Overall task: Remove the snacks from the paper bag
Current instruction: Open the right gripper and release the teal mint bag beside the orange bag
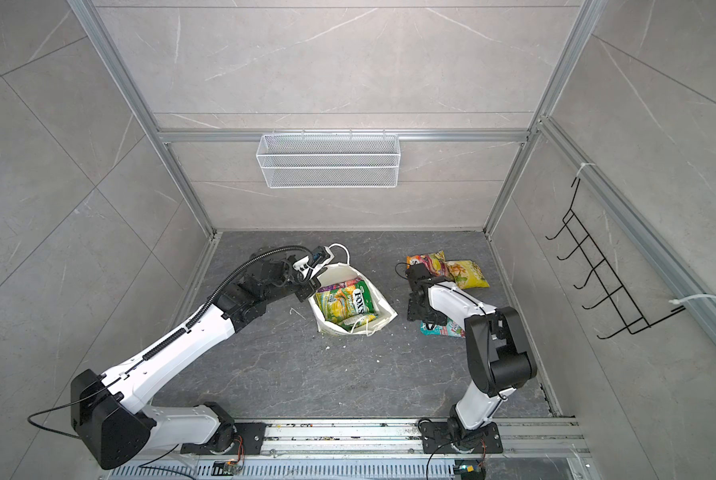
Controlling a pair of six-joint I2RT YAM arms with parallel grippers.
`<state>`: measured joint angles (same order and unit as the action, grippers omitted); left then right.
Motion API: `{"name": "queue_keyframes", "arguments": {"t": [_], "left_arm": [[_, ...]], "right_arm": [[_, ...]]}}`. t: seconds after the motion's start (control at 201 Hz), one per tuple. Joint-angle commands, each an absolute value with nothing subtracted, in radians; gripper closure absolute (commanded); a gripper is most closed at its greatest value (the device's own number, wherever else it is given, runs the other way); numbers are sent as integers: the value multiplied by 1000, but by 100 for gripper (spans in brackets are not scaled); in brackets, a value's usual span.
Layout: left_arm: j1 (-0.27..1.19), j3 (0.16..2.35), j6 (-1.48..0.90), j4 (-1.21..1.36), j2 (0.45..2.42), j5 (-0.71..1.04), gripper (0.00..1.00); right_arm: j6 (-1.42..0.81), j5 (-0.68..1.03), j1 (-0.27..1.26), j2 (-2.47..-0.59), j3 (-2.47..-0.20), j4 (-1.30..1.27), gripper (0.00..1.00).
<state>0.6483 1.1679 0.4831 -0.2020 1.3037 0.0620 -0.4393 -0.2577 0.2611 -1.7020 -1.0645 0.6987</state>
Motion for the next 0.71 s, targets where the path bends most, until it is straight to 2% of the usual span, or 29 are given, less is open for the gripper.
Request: {"name": "queue_keyframes", "arguments": {"t": [0.0,0.159,0.353,0.473,0.702], "left_arm": [[649,1192,499,-158,1279,72,100],[649,1199,501,-176,1274,76,100],[649,1196,508,-178,1261,76,100],[649,1204,518,-178,1265,82,100],[649,1216,542,-185,1281,93,100]], "right_arm": [[-474,-317,250,-1730,-1052,745,25],[-404,-364,207,-1771,-1068,755,30],[-329,-459,164,-1830,-1104,761,44],[-285,-539,142,-1881,-1136,774,45],[-221,-562,131,-1929,-1176,775,46]]}}
